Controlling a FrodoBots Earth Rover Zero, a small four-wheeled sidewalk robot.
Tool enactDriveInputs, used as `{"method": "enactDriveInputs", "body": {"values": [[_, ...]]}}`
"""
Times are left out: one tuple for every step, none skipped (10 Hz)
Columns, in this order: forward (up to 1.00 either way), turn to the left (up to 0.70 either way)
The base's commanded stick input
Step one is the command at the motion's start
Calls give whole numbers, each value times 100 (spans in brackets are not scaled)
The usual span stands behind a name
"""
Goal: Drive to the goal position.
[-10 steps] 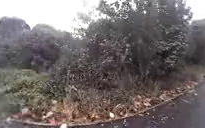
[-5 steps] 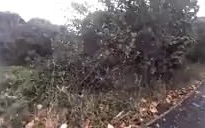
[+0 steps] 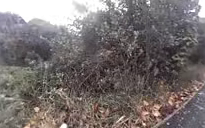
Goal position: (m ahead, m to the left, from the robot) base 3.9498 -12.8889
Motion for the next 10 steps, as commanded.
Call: {"method": "enactDriveInputs", "body": {"values": [[-100, 40], [-100, 40], [-100, 40], [-100, 40], [-99, 38], [-98, 37], [5, 0], [5, 0], [5, 0], [5, 0]]}}
